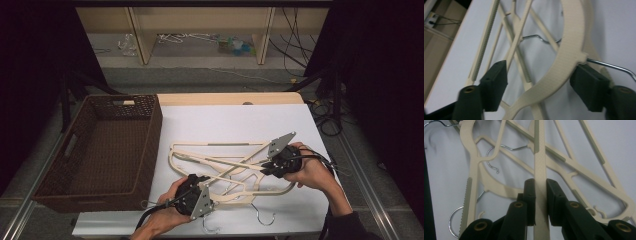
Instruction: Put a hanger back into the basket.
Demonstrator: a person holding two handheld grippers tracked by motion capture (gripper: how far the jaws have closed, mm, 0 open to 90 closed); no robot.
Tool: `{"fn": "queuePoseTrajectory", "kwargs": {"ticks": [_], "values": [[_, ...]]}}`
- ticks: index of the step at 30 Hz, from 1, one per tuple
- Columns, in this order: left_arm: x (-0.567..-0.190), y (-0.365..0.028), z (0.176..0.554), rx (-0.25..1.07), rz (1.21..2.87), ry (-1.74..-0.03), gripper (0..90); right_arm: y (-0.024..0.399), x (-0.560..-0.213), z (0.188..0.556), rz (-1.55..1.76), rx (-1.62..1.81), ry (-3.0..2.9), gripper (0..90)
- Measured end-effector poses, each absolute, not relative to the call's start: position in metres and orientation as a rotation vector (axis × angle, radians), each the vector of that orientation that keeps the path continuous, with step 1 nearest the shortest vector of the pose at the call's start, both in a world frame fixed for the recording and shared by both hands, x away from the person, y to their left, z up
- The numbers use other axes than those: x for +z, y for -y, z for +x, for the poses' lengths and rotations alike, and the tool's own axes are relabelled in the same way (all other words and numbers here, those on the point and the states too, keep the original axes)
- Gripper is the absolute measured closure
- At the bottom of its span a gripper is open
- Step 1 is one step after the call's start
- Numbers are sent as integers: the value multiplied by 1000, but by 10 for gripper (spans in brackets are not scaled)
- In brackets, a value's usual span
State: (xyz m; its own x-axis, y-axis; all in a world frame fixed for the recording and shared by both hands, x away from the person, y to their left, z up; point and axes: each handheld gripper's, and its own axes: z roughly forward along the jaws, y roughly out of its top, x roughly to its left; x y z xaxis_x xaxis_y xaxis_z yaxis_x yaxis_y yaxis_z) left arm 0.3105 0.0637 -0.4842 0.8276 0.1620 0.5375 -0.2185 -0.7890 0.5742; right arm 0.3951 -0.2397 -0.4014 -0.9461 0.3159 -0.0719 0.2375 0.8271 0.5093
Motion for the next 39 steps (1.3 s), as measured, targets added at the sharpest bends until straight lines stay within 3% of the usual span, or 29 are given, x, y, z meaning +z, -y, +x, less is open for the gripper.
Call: {"fn": "queuePoseTrajectory", "kwargs": {"ticks": [3, 12, 27, 33, 39], "values": [[-485, -63, 309, 767, 2373, 101, 394, 242, -407, 397, 438, 772, -2883, 793], [-480, -64, 305, 755, 2389, 170, 630, 246, -412, 398, 438, 789, -2907, 783], [-466, -57, 295, 755, 2414, 375, 724, 248, -423, 401, 440, 780, -2940, 790], [-454, -54, 287, 729, 2399, 383, 772, 251, -433, 404, 468, 777, -2979, 735], [-446, -52, 285, 790, 2351, 405, 821, 251, -425, 403, 547, 849, -2924, 579]]}}
